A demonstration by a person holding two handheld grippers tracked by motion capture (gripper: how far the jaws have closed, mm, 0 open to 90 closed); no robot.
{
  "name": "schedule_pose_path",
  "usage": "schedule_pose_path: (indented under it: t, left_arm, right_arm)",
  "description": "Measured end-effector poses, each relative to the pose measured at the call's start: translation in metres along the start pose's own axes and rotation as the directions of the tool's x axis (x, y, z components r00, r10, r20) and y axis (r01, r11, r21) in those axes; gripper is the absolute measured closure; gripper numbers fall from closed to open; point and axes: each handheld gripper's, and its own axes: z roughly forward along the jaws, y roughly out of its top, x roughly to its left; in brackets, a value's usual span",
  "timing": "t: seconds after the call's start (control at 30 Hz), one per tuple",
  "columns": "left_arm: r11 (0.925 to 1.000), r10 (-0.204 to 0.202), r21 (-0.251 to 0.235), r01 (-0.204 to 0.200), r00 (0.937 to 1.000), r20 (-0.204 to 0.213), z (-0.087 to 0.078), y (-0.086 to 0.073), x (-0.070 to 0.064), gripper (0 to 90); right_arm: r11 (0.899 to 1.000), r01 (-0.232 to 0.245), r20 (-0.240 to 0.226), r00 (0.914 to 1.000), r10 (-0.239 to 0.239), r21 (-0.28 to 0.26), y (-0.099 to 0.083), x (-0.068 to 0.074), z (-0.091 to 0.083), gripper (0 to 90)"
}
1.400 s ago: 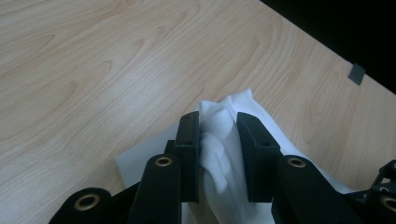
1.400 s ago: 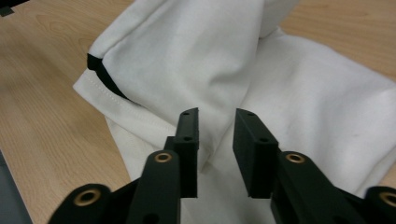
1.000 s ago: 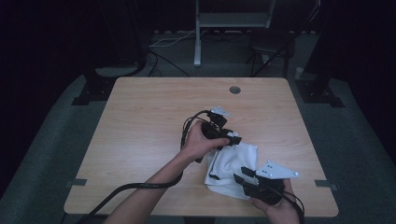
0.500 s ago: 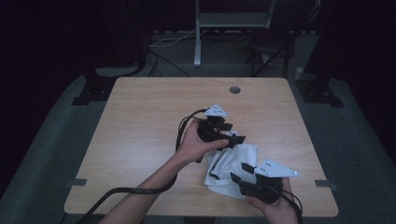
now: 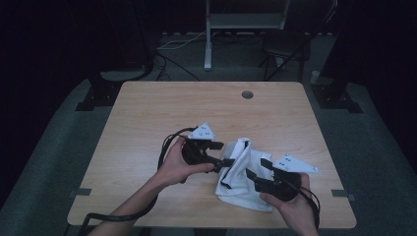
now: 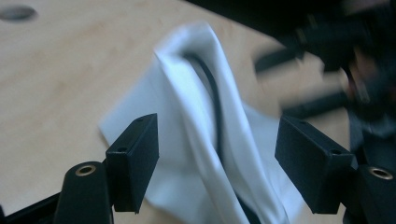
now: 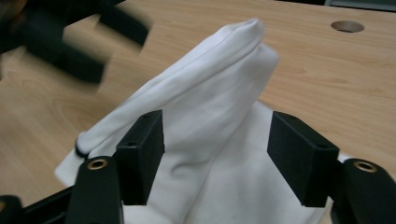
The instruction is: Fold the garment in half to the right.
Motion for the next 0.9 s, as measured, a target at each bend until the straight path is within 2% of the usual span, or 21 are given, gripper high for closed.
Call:
schedule_pose_path:
  t: [0.17, 0.3, 0.47, 0.63, 0.73, 0.8, 0.9]
  left_arm:
    - [0.9997, -0.006, 0.026, 0.006, 0.9997, 0.023, 0.004, -0.024, -0.010, 30.1]
    - [0.9995, -0.010, 0.031, 0.009, 0.9993, 0.036, 0.008, -0.034, -0.018, 30.1]
    - [0.9985, 0.000, 0.055, -0.002, 0.9991, 0.042, 0.014, -0.036, -0.026, 30.1]
    - [0.9979, -0.018, 0.062, 0.017, 0.9995, 0.025, 0.017, -0.038, -0.024, 30.1]
    - [0.9962, -0.026, 0.083, 0.024, 0.9994, 0.023, 0.022, -0.038, -0.024, 30.3]
    - [0.9964, -0.037, 0.078, 0.034, 0.9987, 0.037, 0.025, -0.038, -0.025, 35.8]
    - [0.9973, -0.033, 0.067, 0.030, 0.9980, 0.053, 0.030, -0.038, -0.025, 45.2]
  right_arm:
    - [1.000, -0.008, 0.011, 0.9999, 0.008, -0.004, 0.014, -0.008, 0.003, 32.0]
    - [1.000, -0.002, 0.019, 0.9998, 0.002, -0.002, 0.025, -0.011, 0.007, 30.5]
    - [1.000, -0.002, 0.023, 0.9997, 0.002, 0.001, 0.035, -0.013, 0.014, 29.7]
    - [1.000, -0.003, 0.031, 0.9995, 0.002, 0.006, 0.042, -0.014, 0.020, 28.6]
    - [1.000, -0.006, 0.023, 0.9997, 0.006, 0.020, 0.042, -0.013, 0.025, 28.4]
    - [0.999, -0.015, 0.012, 0.9998, 0.014, 0.035, 0.041, -0.012, 0.030, 30.8]
    - [0.998, -0.027, -0.007, 0.9996, 0.028, 0.064, 0.037, -0.009, 0.039, 42.8]
